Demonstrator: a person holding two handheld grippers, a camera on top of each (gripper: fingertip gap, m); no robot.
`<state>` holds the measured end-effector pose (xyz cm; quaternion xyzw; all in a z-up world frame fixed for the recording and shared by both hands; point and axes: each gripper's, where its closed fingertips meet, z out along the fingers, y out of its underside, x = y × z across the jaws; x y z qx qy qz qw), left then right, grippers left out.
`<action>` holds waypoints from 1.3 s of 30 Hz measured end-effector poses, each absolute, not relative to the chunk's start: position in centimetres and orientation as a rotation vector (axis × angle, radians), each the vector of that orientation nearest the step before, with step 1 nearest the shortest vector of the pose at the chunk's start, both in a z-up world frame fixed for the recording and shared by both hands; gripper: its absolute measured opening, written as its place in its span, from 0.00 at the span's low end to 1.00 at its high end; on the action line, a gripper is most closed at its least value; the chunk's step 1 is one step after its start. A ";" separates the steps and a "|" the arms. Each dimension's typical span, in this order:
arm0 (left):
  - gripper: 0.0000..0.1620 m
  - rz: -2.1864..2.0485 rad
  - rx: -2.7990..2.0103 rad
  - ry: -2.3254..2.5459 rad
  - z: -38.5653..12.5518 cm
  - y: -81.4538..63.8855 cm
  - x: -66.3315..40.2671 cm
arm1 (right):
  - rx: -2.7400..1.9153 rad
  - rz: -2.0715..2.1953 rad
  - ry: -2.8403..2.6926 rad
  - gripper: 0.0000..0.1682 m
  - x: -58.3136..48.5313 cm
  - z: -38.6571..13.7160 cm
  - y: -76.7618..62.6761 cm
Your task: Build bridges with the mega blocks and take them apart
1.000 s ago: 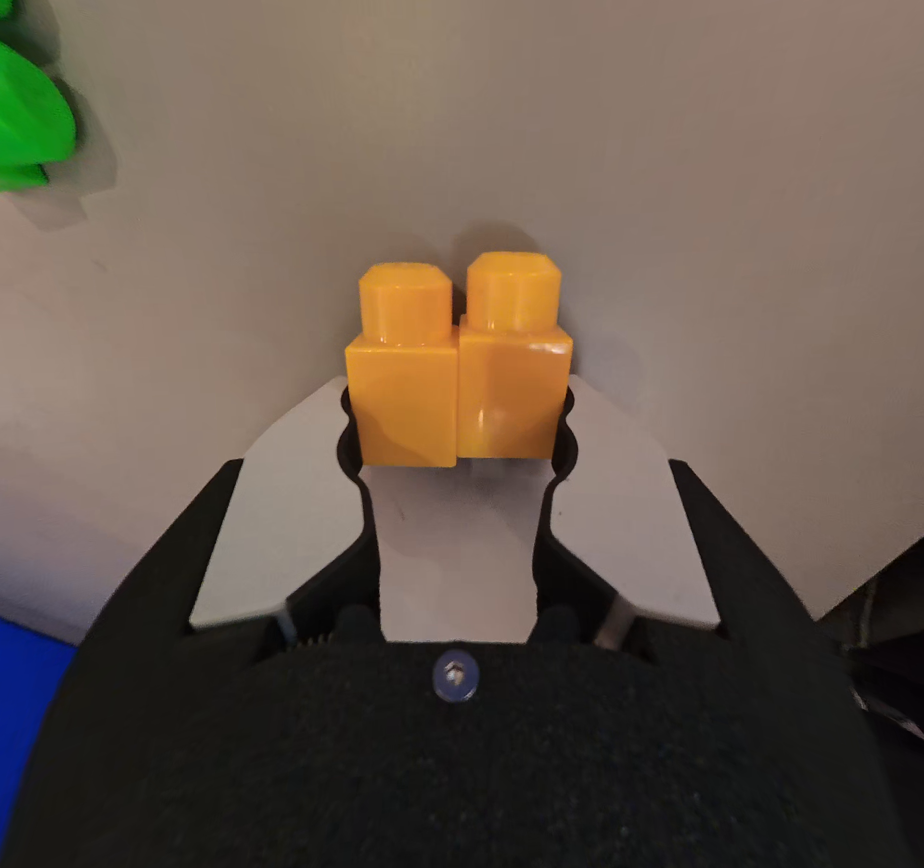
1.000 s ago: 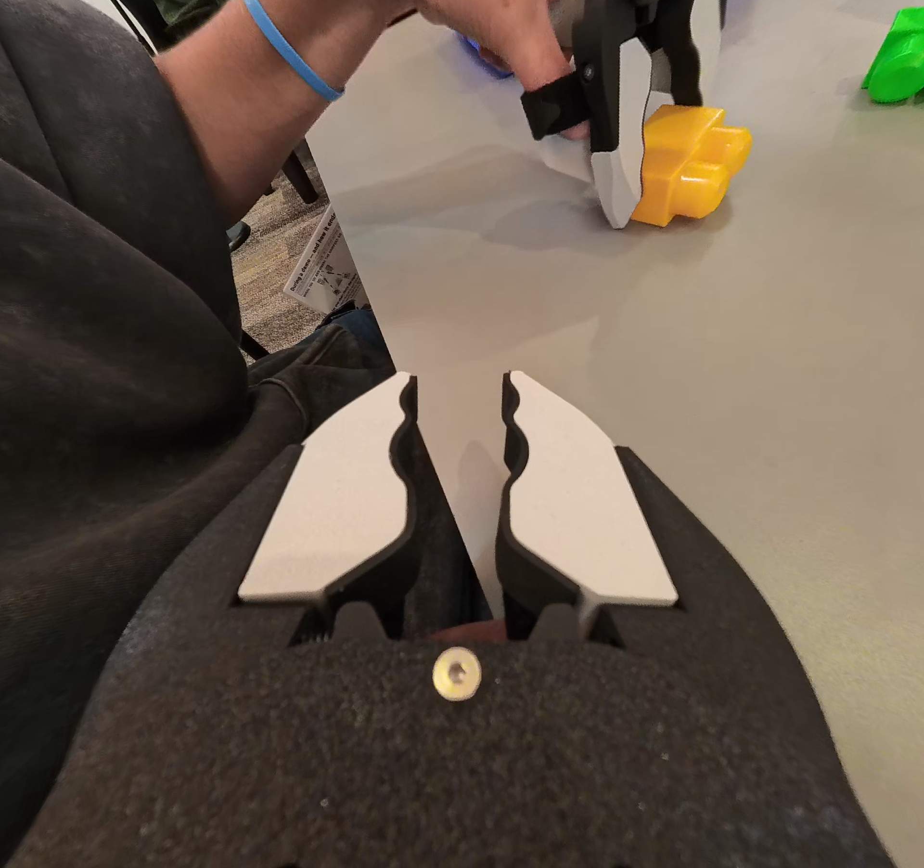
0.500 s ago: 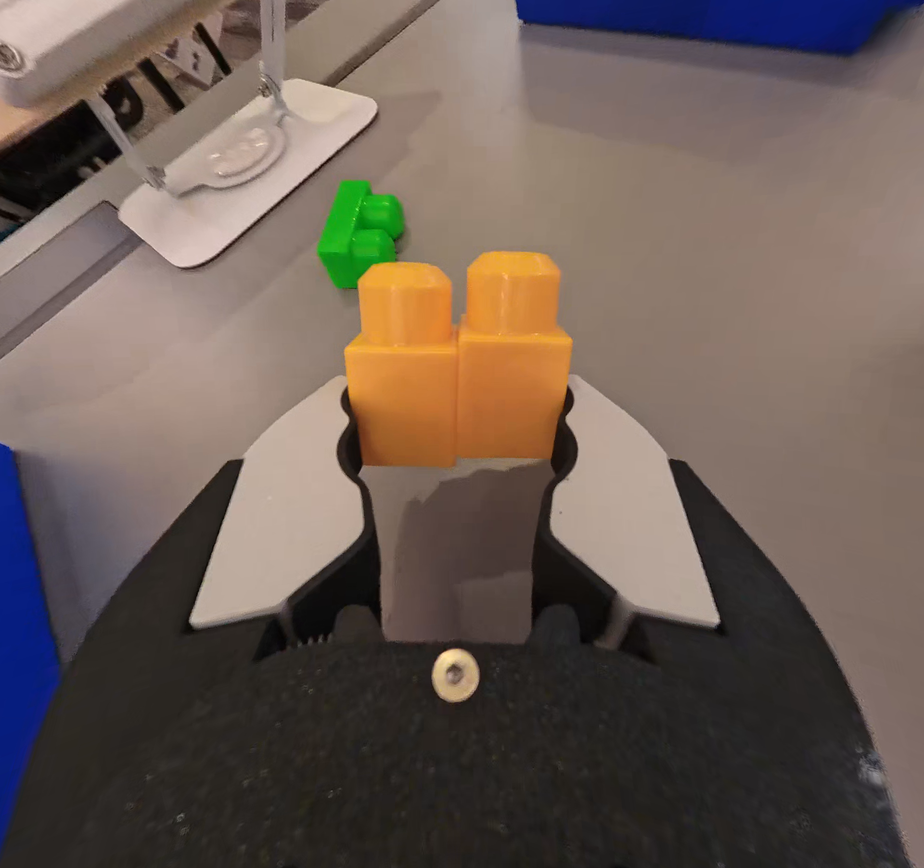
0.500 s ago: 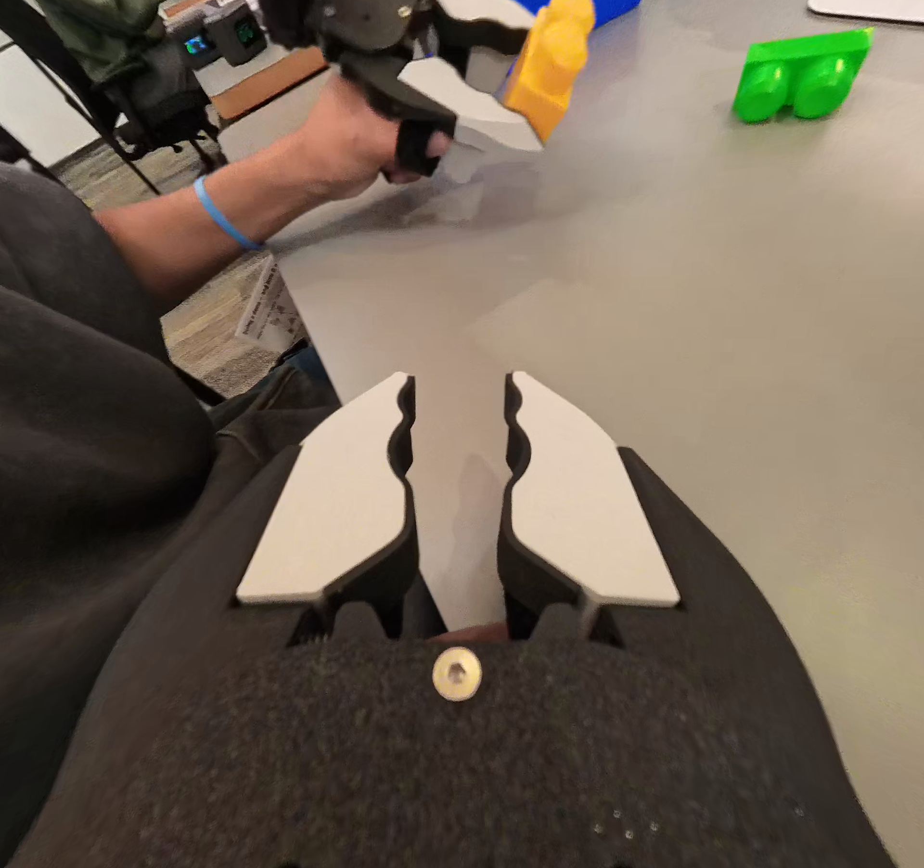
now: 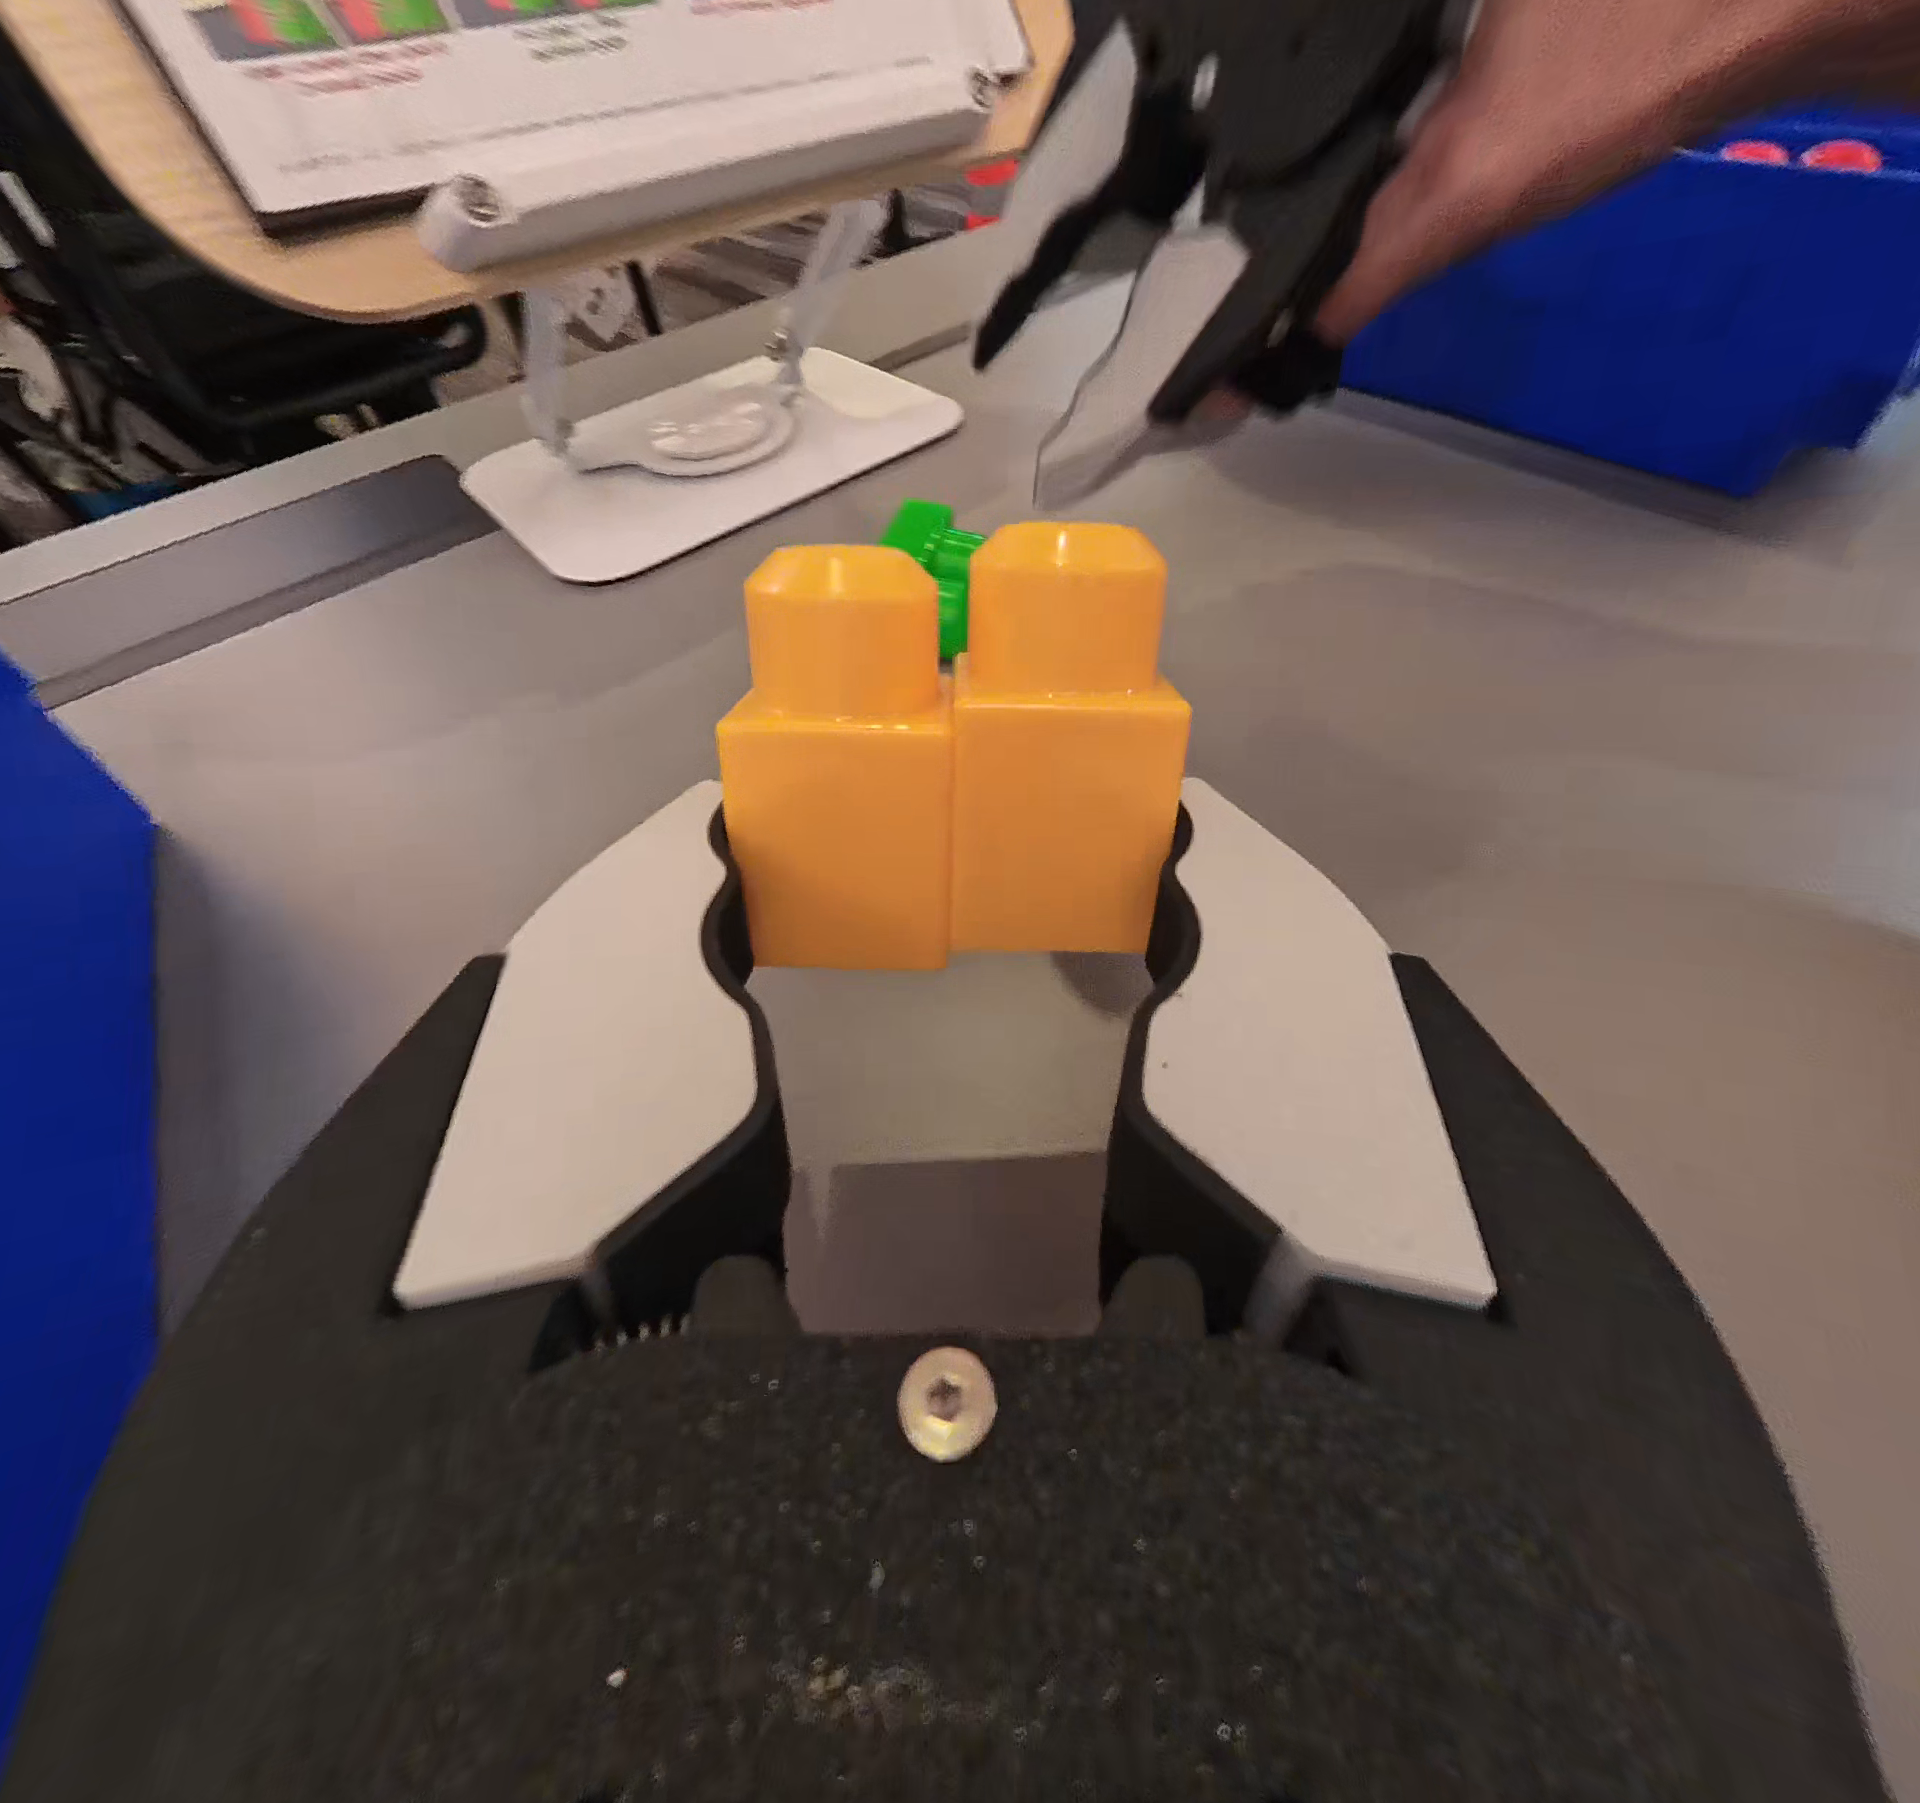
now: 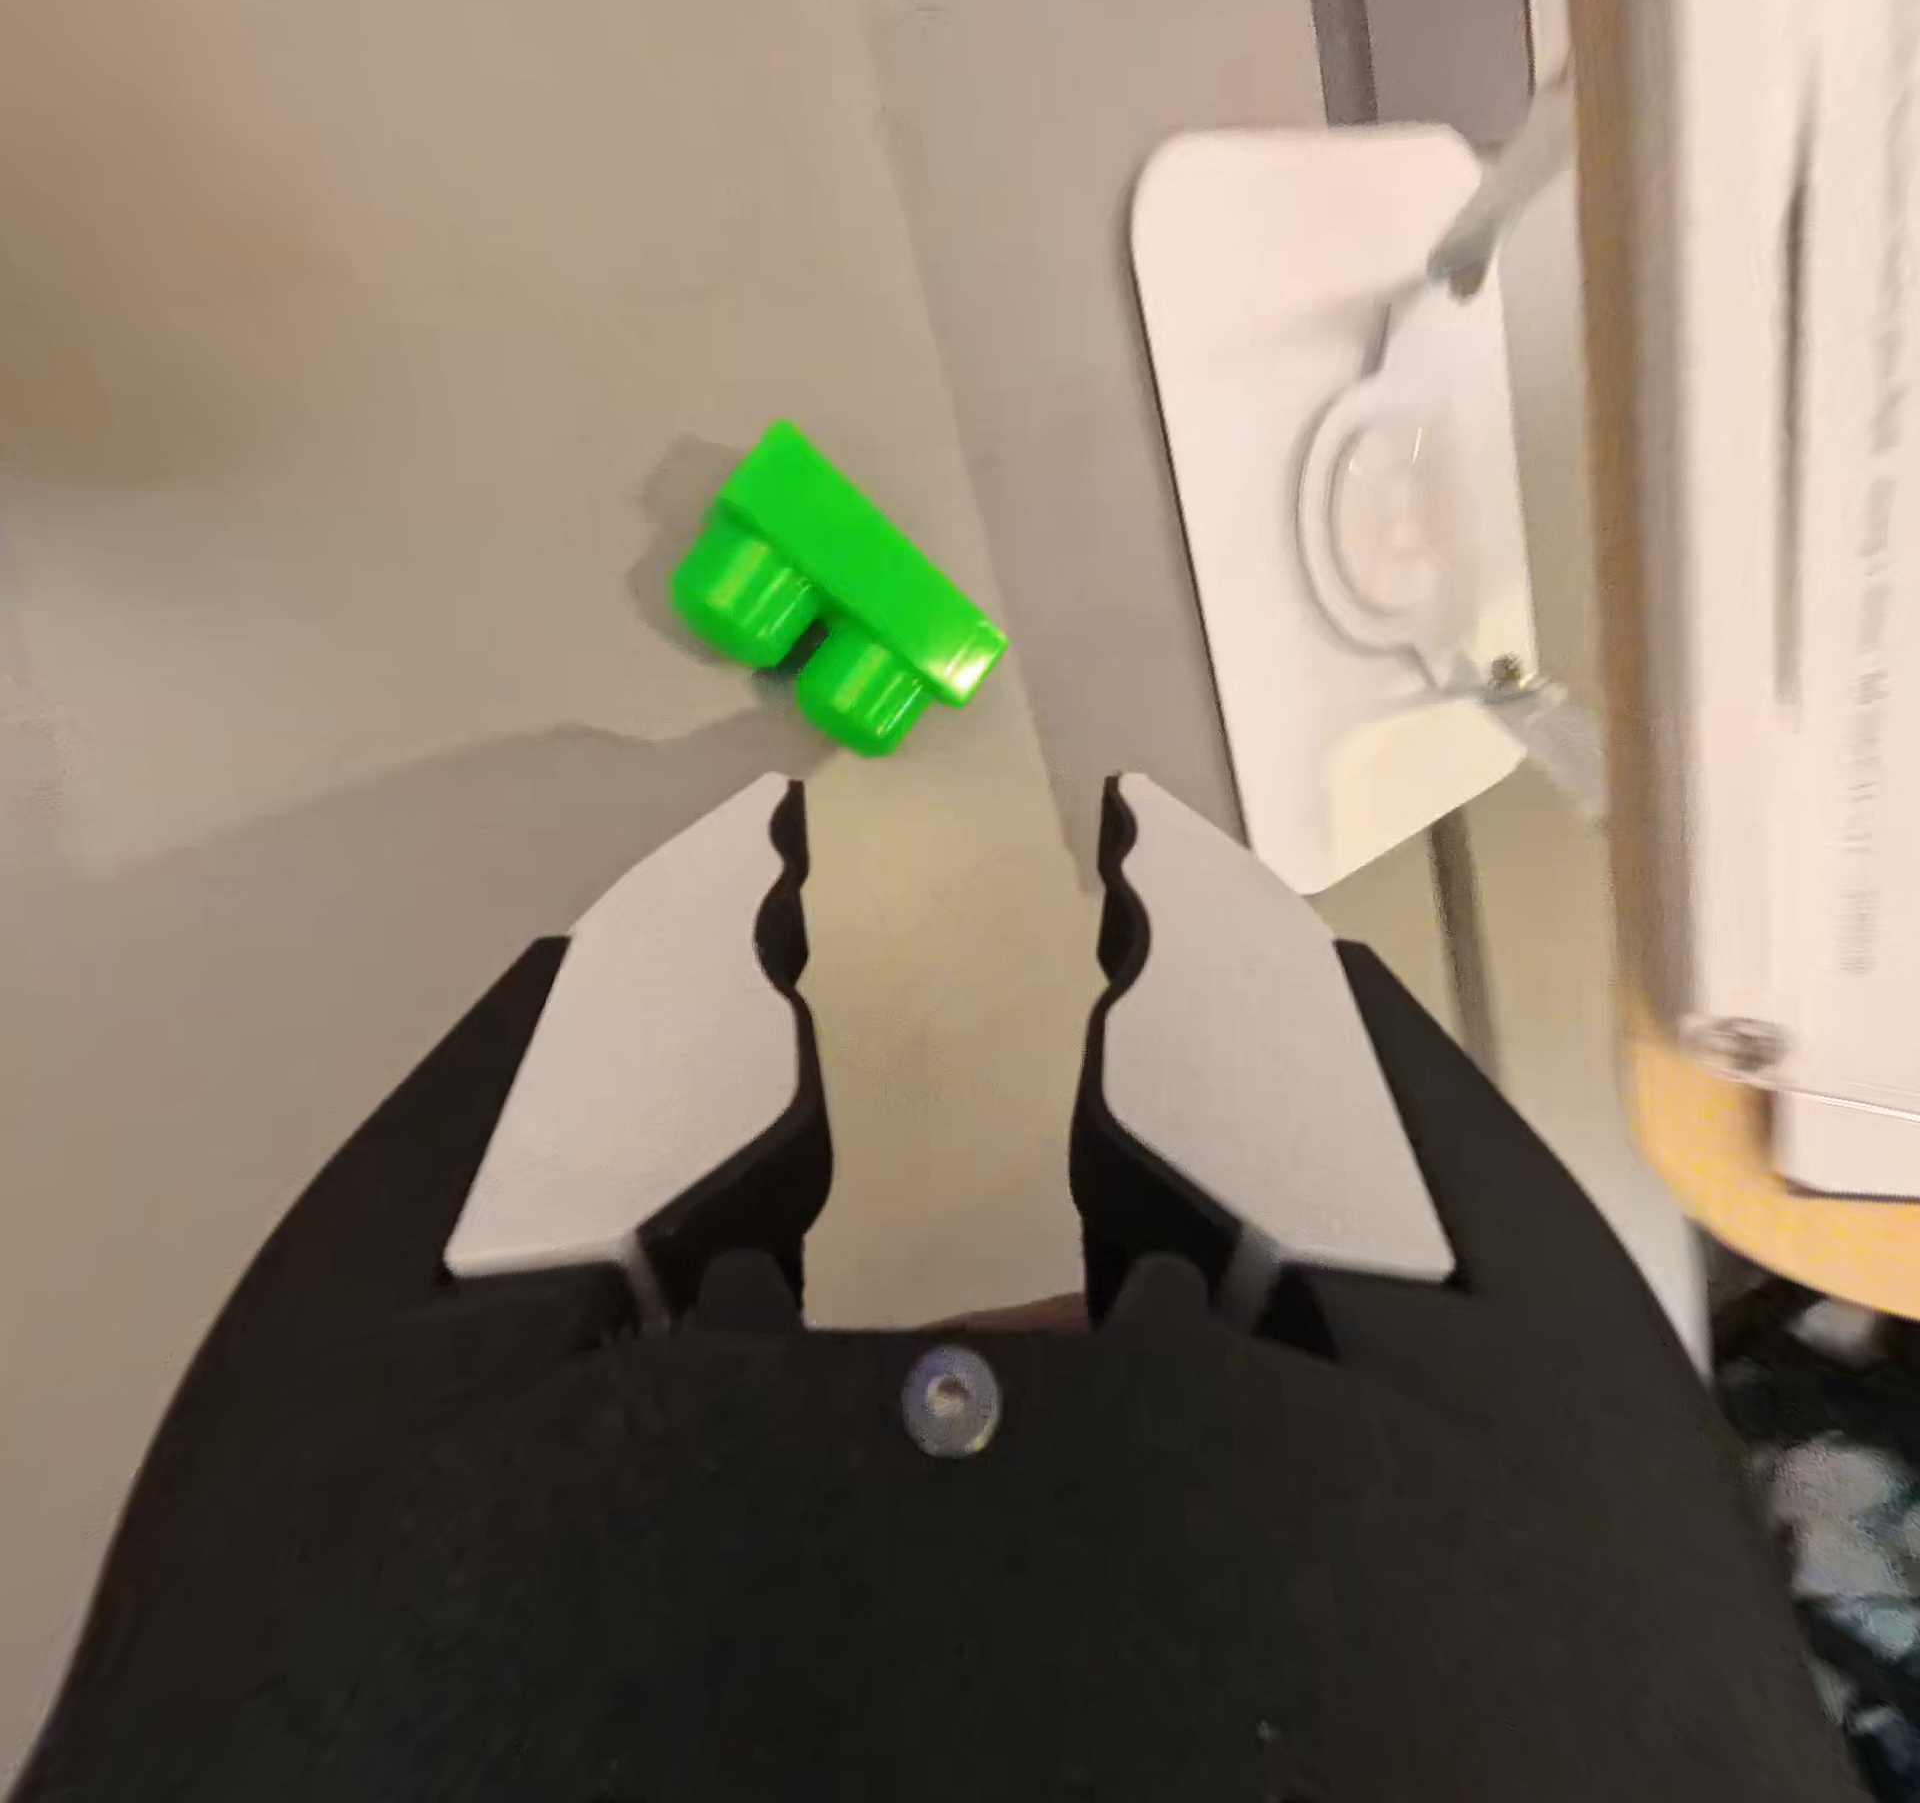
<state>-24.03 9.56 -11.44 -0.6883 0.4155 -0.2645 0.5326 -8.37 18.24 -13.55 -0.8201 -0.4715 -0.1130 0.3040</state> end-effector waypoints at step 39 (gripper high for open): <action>0.46 -1.178 -1.572 1.371 -11.8 0.8 -19.7 | -1.478 -0.620 -2.022 0.40 -14.2 -4.7 5.0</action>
